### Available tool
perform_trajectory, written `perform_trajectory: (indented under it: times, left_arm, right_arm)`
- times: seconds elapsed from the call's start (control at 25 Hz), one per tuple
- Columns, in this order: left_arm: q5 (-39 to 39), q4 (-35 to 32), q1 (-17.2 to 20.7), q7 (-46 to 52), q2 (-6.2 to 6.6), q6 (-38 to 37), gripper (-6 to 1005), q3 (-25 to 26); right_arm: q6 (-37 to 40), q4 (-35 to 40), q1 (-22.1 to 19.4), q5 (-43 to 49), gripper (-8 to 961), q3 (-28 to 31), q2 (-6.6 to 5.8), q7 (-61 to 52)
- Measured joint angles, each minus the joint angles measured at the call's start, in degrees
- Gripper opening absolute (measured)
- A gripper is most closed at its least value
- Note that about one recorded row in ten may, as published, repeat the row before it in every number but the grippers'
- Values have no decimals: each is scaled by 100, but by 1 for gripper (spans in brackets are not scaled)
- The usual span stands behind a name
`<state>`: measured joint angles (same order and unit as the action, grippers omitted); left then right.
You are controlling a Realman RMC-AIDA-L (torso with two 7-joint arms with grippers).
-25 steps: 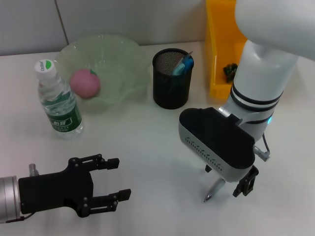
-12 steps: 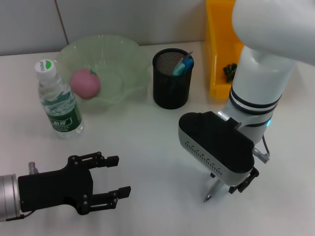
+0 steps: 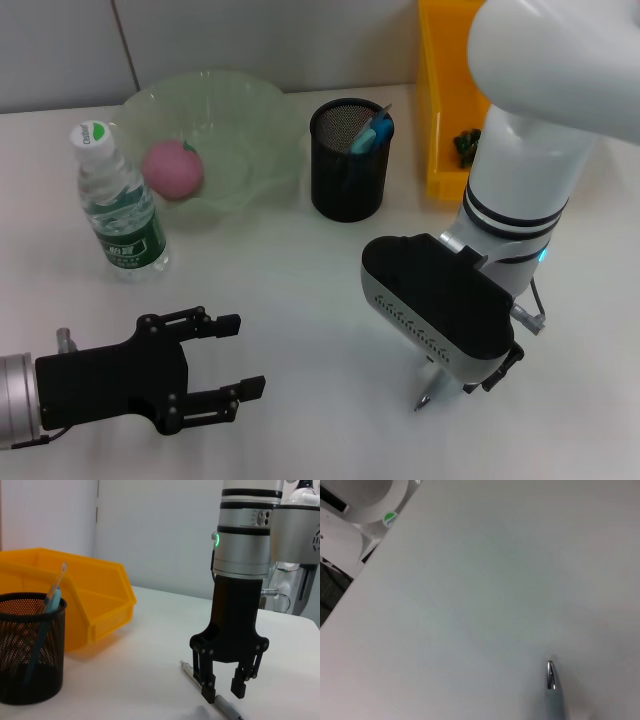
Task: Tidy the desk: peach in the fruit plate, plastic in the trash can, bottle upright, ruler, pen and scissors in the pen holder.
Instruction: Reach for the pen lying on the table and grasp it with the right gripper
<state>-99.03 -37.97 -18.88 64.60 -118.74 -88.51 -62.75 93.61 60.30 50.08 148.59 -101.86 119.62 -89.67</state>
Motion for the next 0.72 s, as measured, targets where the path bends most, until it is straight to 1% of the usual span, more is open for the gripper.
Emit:
perform_trajectory:
  times: [0.72]
  left_arm:
    - [69, 9, 25, 0, 0, 0, 753, 0]
  right_arm:
    - [-102, -38, -7, -3, 465, -141, 0, 9]
